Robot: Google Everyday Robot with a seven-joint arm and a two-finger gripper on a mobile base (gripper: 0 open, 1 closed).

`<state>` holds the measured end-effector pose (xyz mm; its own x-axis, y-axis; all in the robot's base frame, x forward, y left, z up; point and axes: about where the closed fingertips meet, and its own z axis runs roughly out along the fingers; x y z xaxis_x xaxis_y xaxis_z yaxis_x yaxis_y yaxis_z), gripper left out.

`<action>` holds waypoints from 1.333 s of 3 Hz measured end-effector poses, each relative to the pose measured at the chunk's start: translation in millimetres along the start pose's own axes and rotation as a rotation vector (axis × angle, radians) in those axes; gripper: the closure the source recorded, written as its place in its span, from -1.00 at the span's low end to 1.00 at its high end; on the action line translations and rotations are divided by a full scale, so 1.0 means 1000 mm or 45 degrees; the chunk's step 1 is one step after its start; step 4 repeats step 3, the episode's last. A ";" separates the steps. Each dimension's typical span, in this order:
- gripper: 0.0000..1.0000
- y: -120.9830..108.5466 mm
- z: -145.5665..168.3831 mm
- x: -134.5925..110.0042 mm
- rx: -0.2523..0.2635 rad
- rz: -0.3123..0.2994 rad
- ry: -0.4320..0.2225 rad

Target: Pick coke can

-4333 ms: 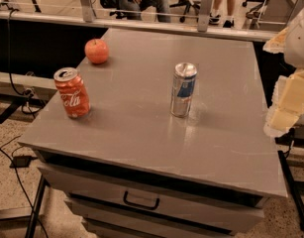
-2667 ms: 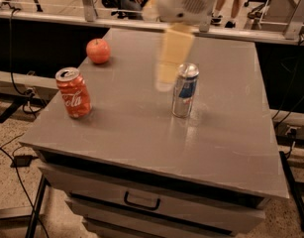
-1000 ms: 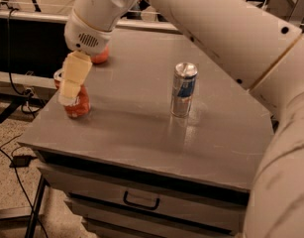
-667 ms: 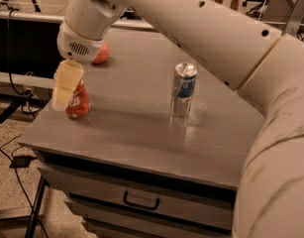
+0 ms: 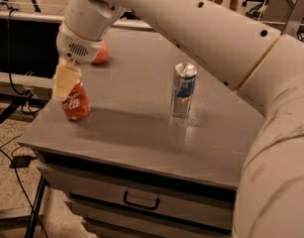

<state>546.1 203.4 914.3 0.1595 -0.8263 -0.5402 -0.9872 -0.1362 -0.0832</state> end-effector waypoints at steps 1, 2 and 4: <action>0.58 0.007 -0.020 -0.012 -0.004 -0.047 -0.031; 0.99 0.014 -0.053 -0.033 0.017 -0.105 -0.069; 1.00 0.014 -0.058 -0.036 0.022 -0.113 -0.075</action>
Offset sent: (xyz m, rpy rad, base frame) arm -0.0294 -0.0089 0.1099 0.0958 -0.0920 0.0994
